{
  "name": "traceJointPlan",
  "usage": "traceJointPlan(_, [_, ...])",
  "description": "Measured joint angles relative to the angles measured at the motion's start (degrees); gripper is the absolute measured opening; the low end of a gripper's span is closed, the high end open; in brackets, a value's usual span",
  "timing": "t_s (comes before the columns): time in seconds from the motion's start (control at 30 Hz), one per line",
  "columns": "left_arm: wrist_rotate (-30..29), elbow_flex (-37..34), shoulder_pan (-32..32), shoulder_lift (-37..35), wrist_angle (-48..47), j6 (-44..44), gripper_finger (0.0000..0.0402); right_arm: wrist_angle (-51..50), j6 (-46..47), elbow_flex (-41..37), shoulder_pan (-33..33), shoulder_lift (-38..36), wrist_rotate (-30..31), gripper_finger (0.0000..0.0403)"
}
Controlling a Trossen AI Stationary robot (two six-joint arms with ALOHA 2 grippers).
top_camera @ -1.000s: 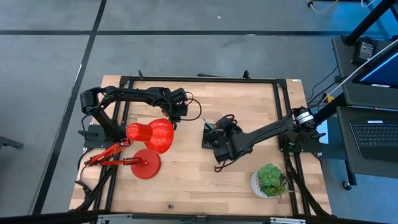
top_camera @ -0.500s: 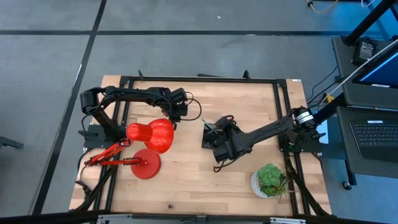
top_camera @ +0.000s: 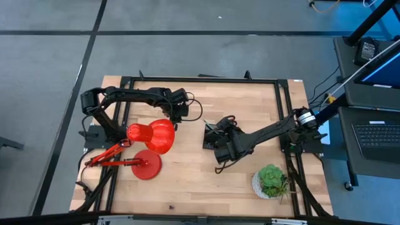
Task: Pick and place office supplies into organizer
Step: Put the red eraser into the black desk organizer
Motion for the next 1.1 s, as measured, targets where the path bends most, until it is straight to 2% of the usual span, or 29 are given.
traceJointPlan(0.23, [0.00, 0.00, 0.00, 0.00, -0.17, 0.02, 0.0059, -0.18, 3.10, -0.04, 1.74, -4.66, -0.33, 0.0222])
traceJointPlan(0.4, [0.00, 0.00, 0.00, 0.00, -0.46, 0.02, 0.0059, -0.01, 7.91, -0.04, 1.69, -10.75, -10.28, 0.0221])
traceJointPlan(0.57, [-0.61, 0.00, -0.02, 0.00, -0.80, 0.04, 0.0059, 0.46, 17.03, -0.04, -2.20, -17.34, -17.67, 0.0222])
traceJointPlan(0.73, [-7.78, 0.00, 0.00, 0.00, -3.64, -0.13, 0.0059, 3.06, 22.49, -0.39, -7.64, -23.90, -25.98, 0.0224])
traceJointPlan(0.97, [-16.12, 0.00, 0.00, 0.00, -6.76, -5.82, 0.0059, 17.96, 15.01, -9.80, -14.99, -34.70, -32.08, 0.0224])
traceJointPlan(1.1, [-18.32, 0.00, 0.69, 0.00, -7.66, -14.20, 0.0059, 25.22, 14.83, -15.54, -18.63, -40.29, -33.03, 0.0224])
